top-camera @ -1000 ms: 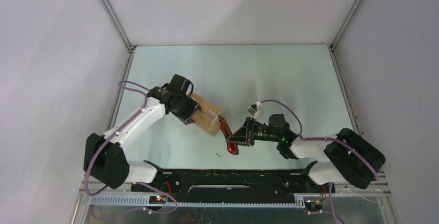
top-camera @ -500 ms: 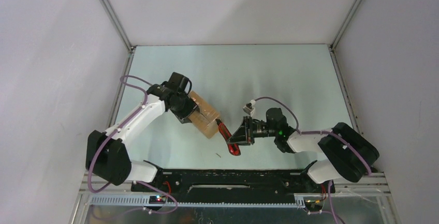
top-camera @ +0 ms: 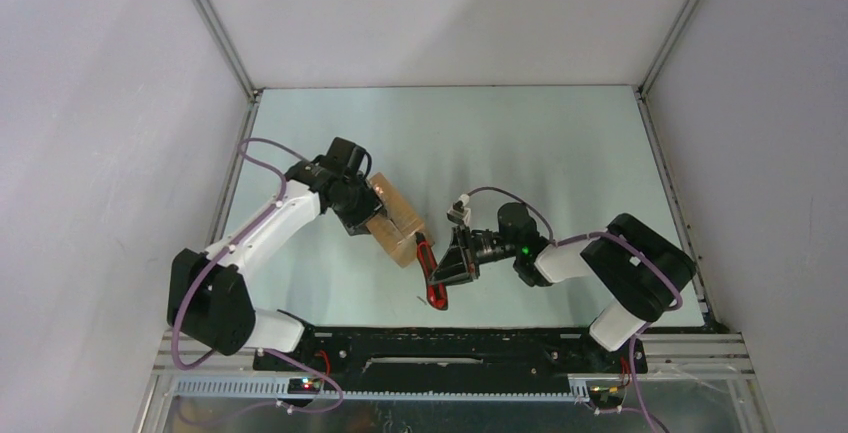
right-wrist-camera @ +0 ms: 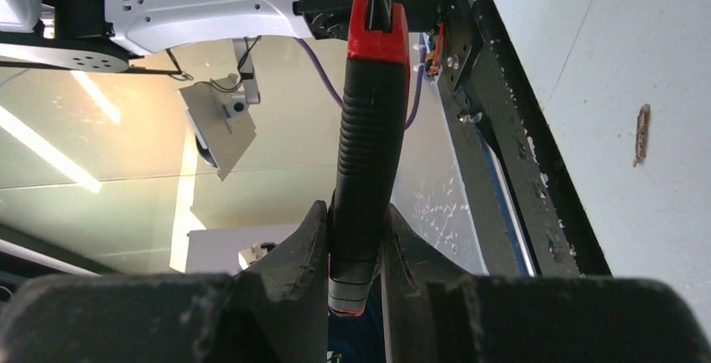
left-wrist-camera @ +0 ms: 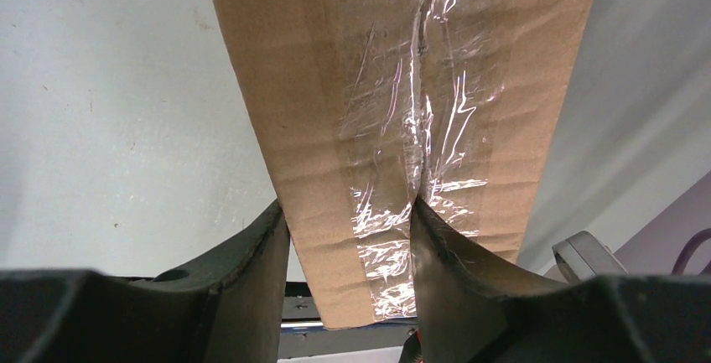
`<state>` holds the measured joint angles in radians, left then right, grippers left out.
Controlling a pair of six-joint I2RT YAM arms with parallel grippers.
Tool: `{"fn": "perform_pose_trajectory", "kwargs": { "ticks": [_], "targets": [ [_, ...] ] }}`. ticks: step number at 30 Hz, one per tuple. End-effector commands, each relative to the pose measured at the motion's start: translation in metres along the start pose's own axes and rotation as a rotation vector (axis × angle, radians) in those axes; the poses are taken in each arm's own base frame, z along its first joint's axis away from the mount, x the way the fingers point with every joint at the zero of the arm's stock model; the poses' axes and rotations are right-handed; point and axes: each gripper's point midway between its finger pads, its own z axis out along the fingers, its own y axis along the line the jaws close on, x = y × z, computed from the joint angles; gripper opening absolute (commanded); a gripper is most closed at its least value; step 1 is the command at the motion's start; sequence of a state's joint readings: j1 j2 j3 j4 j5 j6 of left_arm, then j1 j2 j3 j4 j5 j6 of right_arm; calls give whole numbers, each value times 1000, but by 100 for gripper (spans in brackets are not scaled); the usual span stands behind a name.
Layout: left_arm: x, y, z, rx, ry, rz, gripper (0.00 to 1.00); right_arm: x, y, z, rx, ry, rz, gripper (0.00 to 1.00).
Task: Unpack the express box
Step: Cut the express box at the center of the board.
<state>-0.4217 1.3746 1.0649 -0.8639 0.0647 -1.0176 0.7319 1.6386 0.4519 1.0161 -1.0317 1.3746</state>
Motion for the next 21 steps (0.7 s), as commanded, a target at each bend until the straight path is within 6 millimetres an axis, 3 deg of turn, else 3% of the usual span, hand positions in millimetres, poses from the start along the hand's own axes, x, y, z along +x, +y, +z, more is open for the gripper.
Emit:
{"fn": "perform_pose_trajectory", "kwargs": {
  "ticks": [1, 4, 7, 10, 13, 21],
  "targets": [
    [35, 19, -12, -68, 169, 94, 7, -44, 37, 0, -38, -154, -277, 0],
    [31, 9, -17, -32, 150, 95, 29, -48, 9, -9, 89, -174, -235, 0],
    [25, 2, -25, -9, 123, 109, 51, -44, 5, -15, 120, -160, -242, 0],
    [21, -2, -31, 4, 106, 128, 79, -40, 6, -20, 125, -146, -262, 0],
    [17, -8, -37, 35, 83, 148, 96, -35, 0, -26, 141, -117, -253, 0],
    [3, -14, -60, 68, -9, 218, 100, -34, 0, -32, 193, -118, -271, 0]
  ]
}}
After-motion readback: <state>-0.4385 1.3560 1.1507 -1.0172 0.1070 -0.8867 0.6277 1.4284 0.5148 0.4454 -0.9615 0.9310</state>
